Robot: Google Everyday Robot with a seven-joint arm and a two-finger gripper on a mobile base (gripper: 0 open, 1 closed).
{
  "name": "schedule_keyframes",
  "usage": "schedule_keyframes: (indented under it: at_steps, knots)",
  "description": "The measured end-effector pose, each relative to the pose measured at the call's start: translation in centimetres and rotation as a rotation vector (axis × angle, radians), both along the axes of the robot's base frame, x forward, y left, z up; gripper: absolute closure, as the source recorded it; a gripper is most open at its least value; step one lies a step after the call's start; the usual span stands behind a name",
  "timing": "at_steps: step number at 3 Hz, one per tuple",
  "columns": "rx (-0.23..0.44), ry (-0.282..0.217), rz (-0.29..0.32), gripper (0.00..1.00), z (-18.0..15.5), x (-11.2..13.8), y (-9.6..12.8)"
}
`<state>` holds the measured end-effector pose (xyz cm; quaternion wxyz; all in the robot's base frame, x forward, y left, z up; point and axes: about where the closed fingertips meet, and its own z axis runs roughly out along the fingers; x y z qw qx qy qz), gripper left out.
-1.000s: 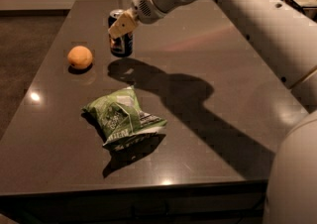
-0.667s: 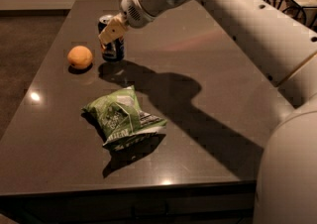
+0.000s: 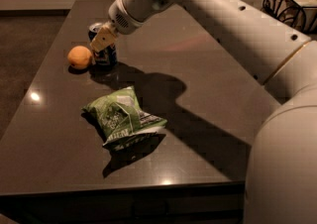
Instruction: Move pepsi can near orange
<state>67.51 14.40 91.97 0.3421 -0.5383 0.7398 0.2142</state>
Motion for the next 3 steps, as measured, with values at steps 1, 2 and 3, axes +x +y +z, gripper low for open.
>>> schedule_keyframes:
  at_steps: [1,2,3]
  knots:
    - [-0.021,-0.007,0.005,0.36,-0.84,0.14,0.16]
    - [-0.021,-0.004,0.009,0.13,-0.95,0.07,0.36]
    - [-0.022,-0.002,0.012,0.00,-1.11,0.01,0.54]
